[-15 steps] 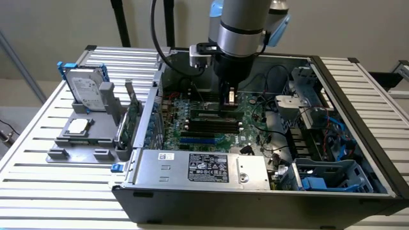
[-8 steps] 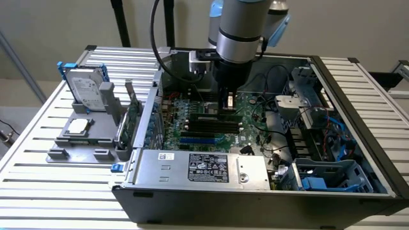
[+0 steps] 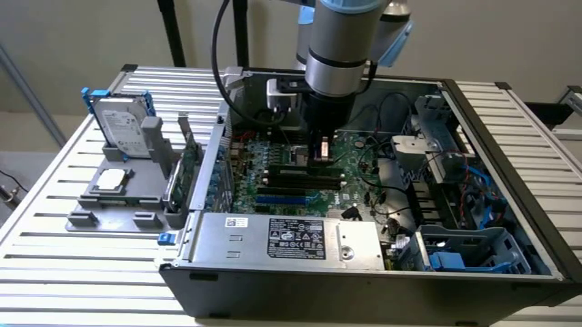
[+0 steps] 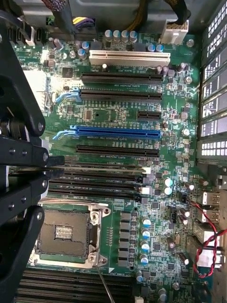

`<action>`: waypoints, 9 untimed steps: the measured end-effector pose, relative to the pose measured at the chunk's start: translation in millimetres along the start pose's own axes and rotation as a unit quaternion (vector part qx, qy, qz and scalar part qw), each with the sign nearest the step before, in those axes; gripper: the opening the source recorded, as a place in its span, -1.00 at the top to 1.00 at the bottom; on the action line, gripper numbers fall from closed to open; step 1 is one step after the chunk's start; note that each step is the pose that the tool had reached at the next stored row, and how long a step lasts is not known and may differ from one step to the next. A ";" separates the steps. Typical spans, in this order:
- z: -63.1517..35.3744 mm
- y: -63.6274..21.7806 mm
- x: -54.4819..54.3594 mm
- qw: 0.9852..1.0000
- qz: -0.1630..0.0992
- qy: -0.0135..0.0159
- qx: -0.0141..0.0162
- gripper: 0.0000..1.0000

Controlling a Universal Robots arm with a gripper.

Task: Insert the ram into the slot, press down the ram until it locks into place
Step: 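Insert the ram into the slot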

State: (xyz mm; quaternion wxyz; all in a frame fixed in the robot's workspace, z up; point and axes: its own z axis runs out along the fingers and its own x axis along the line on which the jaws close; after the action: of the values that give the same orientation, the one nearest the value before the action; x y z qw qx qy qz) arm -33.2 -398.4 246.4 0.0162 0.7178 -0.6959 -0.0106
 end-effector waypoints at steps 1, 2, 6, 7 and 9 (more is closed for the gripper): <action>0.4 0.0 0.0 1.000 0.000 0.000 0.000 0.73; 0.8 0.0 0.0 1.000 0.000 0.000 0.000 0.73; 2.8 -0.2 -0.1 1.000 0.000 0.000 0.000 0.73; 3.3 -0.4 0.0 1.000 0.000 0.000 0.000 0.73; 4.1 -1.0 0.0 1.000 0.000 0.000 0.000 0.73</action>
State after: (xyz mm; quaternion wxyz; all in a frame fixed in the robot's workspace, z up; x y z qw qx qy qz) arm -32.4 -398.4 242.2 0.0162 0.7178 -0.6960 -0.0106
